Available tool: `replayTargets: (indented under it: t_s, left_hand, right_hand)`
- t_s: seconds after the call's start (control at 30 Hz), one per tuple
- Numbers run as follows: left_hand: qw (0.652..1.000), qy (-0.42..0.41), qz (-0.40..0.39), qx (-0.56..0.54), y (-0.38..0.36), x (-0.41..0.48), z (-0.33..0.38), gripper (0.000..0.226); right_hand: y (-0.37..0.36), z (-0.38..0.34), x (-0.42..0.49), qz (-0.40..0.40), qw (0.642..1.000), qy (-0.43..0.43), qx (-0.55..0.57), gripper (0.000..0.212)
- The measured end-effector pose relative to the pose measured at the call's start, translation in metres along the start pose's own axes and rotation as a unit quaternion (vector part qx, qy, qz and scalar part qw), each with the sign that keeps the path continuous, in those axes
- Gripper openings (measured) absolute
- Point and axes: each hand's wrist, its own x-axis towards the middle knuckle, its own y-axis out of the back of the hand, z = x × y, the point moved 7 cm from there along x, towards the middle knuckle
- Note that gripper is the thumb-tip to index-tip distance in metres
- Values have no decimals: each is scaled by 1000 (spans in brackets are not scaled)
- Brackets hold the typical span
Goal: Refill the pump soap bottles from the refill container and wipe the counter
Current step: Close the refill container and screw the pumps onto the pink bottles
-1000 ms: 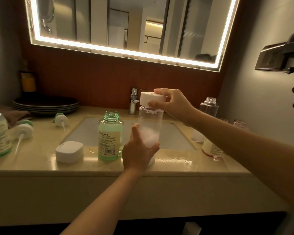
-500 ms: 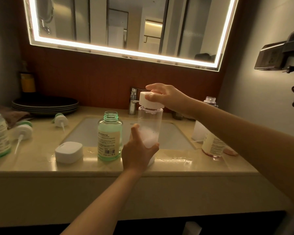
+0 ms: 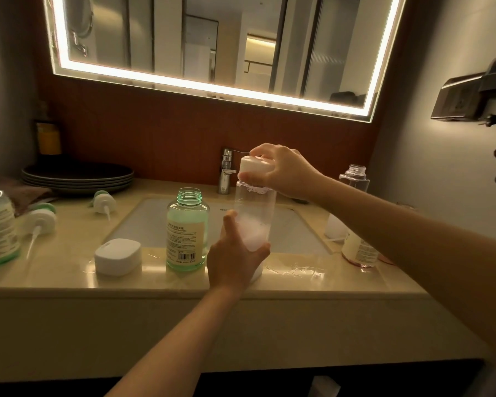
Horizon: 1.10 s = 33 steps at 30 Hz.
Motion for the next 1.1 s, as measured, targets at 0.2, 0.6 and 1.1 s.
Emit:
replayTargets:
  t_s: [0.2,0.6,1.1]
  left_hand:
    - [1000,5,-9,-3,0,0,0,77]
    - [1000,11,-12,2,1,0,1,78]
    - [1000,1,-7,-4,1,-1,1,80]
  right_hand:
    - [-2,-4,2,-39,998,-12,-42,74]
    - [6,-5,3,-50,998,23,-13,65]
    - [5,-10,0,-58,998,3,-27,78]
